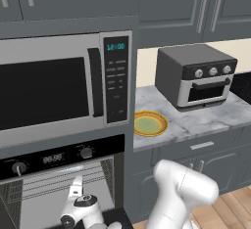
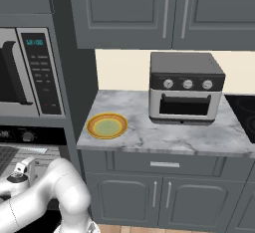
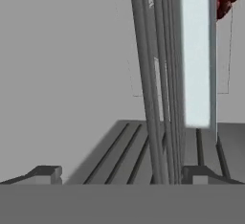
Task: Take the baked cake out of the oven and place it on the plate for cooling. Then close the oven door.
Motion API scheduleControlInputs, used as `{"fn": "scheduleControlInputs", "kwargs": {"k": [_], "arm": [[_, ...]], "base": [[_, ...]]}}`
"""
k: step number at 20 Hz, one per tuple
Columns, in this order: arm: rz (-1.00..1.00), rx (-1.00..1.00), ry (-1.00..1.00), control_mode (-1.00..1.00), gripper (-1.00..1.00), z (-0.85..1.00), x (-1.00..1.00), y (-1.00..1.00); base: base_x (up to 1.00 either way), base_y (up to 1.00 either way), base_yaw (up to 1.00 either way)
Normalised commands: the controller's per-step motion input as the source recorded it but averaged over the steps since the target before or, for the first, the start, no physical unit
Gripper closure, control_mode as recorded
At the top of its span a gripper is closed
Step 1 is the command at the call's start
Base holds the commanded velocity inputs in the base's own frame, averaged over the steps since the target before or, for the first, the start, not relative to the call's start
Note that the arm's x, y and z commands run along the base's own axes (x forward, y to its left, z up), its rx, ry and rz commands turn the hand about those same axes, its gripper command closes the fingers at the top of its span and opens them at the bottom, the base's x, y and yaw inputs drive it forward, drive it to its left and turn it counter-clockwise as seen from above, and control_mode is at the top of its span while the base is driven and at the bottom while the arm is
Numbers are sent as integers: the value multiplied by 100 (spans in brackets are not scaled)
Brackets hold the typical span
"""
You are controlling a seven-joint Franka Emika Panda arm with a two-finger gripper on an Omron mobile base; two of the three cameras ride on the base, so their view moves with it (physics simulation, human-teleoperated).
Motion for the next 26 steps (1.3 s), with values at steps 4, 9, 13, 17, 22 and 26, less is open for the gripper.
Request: {"fn": "scheduleControlInputs", "kwargs": {"k": [4,9,13,17,22,26], "arm": [[0,0,-12,-100,-100,-20,35,0],[0,0,-7,-100,-100,-26,41,0],[0,0,0,-100,-100,-17,49,0],[0,0,-1,-100,-100,-20,37,0],[0,0,0,-100,100,-19,17,2],[0,0,0,-100,100,-18,10,1]], "base": [[0,0,0],[0,0,0],[0,0,0],[0,0,0],[0,0,0],[0,0,0]]}}
